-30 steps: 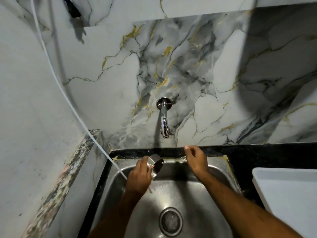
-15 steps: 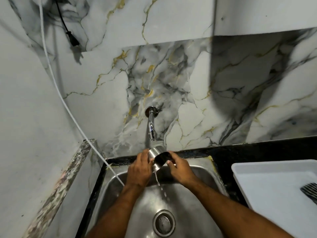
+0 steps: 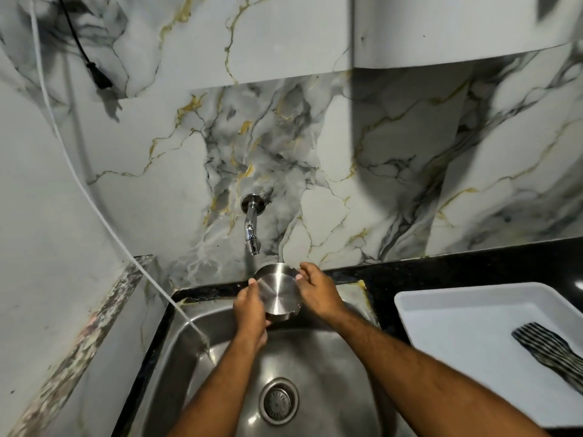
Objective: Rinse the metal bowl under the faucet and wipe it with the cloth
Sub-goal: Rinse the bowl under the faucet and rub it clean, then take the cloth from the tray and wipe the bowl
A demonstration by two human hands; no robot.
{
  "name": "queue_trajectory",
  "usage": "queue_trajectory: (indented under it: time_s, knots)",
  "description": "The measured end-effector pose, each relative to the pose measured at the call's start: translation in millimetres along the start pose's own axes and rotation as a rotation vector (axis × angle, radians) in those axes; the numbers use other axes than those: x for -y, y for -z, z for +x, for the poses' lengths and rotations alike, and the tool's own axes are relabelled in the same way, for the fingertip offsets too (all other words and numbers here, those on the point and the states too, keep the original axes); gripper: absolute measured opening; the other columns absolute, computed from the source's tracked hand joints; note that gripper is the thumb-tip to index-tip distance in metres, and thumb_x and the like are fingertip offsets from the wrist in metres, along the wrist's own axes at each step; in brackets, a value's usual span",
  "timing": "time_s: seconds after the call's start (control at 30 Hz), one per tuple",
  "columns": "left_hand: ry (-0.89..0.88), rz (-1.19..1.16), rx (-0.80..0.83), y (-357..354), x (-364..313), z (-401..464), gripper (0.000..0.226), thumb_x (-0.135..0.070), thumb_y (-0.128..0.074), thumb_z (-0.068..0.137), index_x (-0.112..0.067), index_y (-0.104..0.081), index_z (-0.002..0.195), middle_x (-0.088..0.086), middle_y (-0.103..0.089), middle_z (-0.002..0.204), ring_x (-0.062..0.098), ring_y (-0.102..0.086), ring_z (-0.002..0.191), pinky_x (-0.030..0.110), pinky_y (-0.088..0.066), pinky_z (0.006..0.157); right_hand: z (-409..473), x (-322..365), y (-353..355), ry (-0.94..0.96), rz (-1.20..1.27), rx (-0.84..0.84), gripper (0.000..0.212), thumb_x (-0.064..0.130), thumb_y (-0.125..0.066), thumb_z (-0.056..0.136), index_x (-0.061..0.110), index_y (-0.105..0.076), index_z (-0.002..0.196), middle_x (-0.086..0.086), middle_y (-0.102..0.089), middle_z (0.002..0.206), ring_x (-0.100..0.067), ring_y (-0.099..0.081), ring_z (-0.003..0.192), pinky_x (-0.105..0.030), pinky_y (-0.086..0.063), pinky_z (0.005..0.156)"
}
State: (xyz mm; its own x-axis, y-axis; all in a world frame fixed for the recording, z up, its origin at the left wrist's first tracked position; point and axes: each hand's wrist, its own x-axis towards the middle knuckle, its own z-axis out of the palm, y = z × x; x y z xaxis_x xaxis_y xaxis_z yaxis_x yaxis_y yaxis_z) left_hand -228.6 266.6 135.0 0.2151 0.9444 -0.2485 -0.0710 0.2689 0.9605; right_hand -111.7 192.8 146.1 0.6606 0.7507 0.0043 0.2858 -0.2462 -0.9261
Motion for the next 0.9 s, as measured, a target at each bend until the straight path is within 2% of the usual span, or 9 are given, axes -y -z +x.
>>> queue_trajectory:
  time_s: [0.1, 0.3, 0.43, 0.5, 0.57, 0.67, 0.77, 0.83, 0.9]
  knots:
    - [0.186, -0.232, 0.098, -13.7, 11.0, -17.4, 0.044, -0.048, -0.054, 0.095, -0.011, -0.063, 0.118, 0.019, -0.069, 0.11, 0.039, -0.066, 0.103, 0.063, -0.052, 0.092, 0.9, -11.1, 23.7, -0.092, 0.127, 0.022, 0.039, 0.028, -0.049, 0.1, 0.014, -0.051, 0.136, -0.008, -0.058, 0.136, -0.019, -0.054, 0.116, -0.03, -0.043, 0.096]
    - [0.175, -0.657, 0.19, -53.1, 31.6, -59.8, 0.055, -0.057, -0.042, 0.095, -0.012, -0.072, 0.108, 0.017, -0.075, 0.105, 0.034, -0.067, 0.101, 0.046, -0.054, 0.083, -9.8, -39.7, 67.4, -0.11, 0.236, 0.102, 0.037, 0.033, -0.051, 0.096, 0.018, -0.059, 0.128, -0.007, -0.062, 0.131, -0.02, -0.056, 0.118, -0.032, -0.043, 0.1]
    - [0.197, -0.904, 0.27, -65.5, 63.9, -81.7, 0.058, -0.061, -0.047, 0.09, -0.014, -0.072, 0.116, 0.019, -0.057, 0.139, 0.038, -0.062, 0.119, 0.059, -0.052, 0.09, -28.7, -53.5, 97.7, -0.037, 0.159, 0.28, 0.052, 0.047, -0.046, 0.093, 0.025, -0.045, 0.14, -0.006, -0.052, 0.146, -0.022, -0.048, 0.134, -0.043, -0.033, 0.116]
    - [0.307, -0.937, 0.446, -80.2, 74.6, -97.6, 0.069, -0.06, -0.037, 0.095, -0.007, -0.06, 0.133, 0.022, -0.04, 0.149, 0.041, -0.042, 0.135, 0.074, -0.028, 0.104, -37.8, -65.4, 117.5, 0.02, 0.08, 0.382, 0.06, 0.045, -0.042, 0.097, 0.019, -0.032, 0.15, -0.01, -0.039, 0.156, -0.023, -0.035, 0.144, -0.044, -0.024, 0.121]
    - [0.353, -0.943, 0.601, -82.7, 80.5, -114.2, 0.074, -0.057, -0.025, 0.099, -0.001, -0.037, 0.147, 0.022, -0.02, 0.156, 0.039, -0.008, 0.144, 0.07, 0.01, 0.112, -44.7, -85.0, 153.7, 0.071, -0.108, 0.341, 0.066, 0.052, -0.04, 0.094, 0.021, -0.027, 0.151, -0.012, -0.037, 0.157, -0.026, -0.035, 0.144, -0.043, -0.025, 0.12]
    - [0.501, -1.136, 0.744, -87.5, 96.8, -116.7, 0.072, -0.058, -0.027, 0.098, -0.005, -0.039, 0.147, 0.025, -0.017, 0.154, 0.046, -0.006, 0.141, 0.082, 0.01, 0.103, -47.0, -131.8, 234.1, 0.026, -0.329, 0.136, 0.06, 0.04, -0.048, 0.096, 0.016, -0.034, 0.149, -0.018, -0.046, 0.15, -0.033, -0.045, 0.136, -0.042, -0.035, 0.114]
    - [0.412, -1.167, 0.975, -96.2, 104.3, -122.8, 0.085, -0.065, -0.011, 0.094, -0.006, -0.032, 0.151, 0.017, 0.005, 0.153, 0.037, 0.008, 0.143, 0.062, 0.039, 0.097, -50.2, -202.9, 319.1, -0.209, -0.8, 0.067, 0.06, 0.028, -0.047, 0.097, 0.017, -0.026, 0.152, -0.018, -0.031, 0.158, -0.037, -0.029, 0.143, -0.05, -0.026, 0.117]
    - [0.389, -1.13, 0.82, -98.9, 105.3, -120.6, 0.078, -0.061, -0.018, 0.097, -0.006, -0.039, 0.148, 0.021, -0.002, 0.154, 0.043, 0.0, 0.144, 0.062, 0.039, 0.097, -60.1, -248.2, 354.8, -0.363, -0.965, 0.151, 0.066, 0.032, -0.045, 0.095, 0.024, -0.015, 0.154, -0.017, -0.014, 0.163, -0.042, -0.013, 0.148, -0.062, -0.018, 0.115]
    - [0.352, -1.152, 0.596, -97.5, 114.8, -110.5, 0.068, -0.057, -0.037, 0.096, -0.007, -0.054, 0.139, 0.03, -0.035, 0.15, 0.056, -0.033, 0.134, 0.074, 0.021, 0.104, -72.3, -283.3, 374.7, -0.419, -0.978, 0.209, 0.069, 0.034, -0.044, 0.092, 0.031, -0.012, 0.153, -0.012, -0.002, 0.165, -0.041, -0.002, 0.15, -0.069, -0.014, 0.113]
